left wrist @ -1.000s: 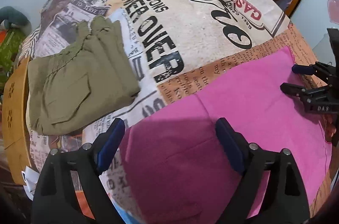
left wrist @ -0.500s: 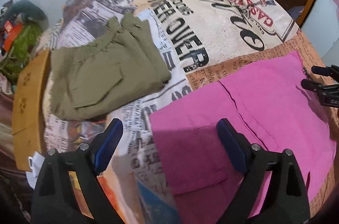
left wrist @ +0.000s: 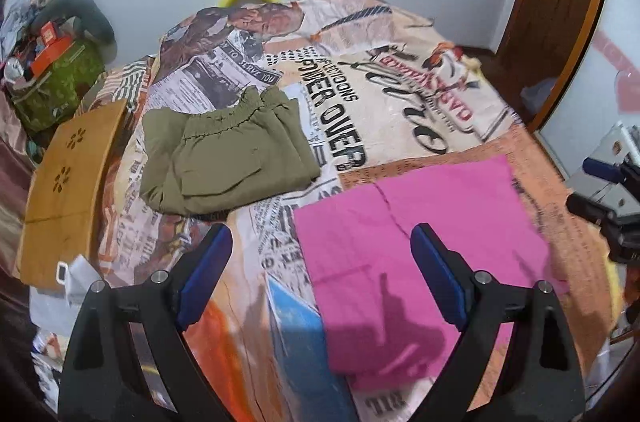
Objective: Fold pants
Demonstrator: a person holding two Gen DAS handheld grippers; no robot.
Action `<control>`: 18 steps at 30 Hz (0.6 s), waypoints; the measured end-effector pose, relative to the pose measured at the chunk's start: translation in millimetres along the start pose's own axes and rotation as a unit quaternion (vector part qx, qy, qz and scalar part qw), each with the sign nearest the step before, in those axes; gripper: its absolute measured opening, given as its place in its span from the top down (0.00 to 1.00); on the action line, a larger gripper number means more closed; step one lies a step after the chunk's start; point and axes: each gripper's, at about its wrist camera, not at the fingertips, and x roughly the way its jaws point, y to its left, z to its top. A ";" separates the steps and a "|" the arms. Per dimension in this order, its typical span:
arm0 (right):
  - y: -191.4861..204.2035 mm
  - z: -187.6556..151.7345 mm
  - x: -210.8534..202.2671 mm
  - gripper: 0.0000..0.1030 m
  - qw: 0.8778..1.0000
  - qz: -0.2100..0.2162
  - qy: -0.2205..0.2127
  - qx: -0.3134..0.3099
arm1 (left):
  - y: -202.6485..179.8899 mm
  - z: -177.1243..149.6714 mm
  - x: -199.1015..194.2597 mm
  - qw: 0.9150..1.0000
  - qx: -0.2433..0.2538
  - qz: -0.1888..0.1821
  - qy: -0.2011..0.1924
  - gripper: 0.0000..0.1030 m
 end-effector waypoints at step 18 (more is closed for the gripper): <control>27.4 -52.4 23.1 0.22 0.995 0.051 0.059 0.054 | -22.4 -85.9 -0.9 0.992 -0.031 -0.071 0.104 0.11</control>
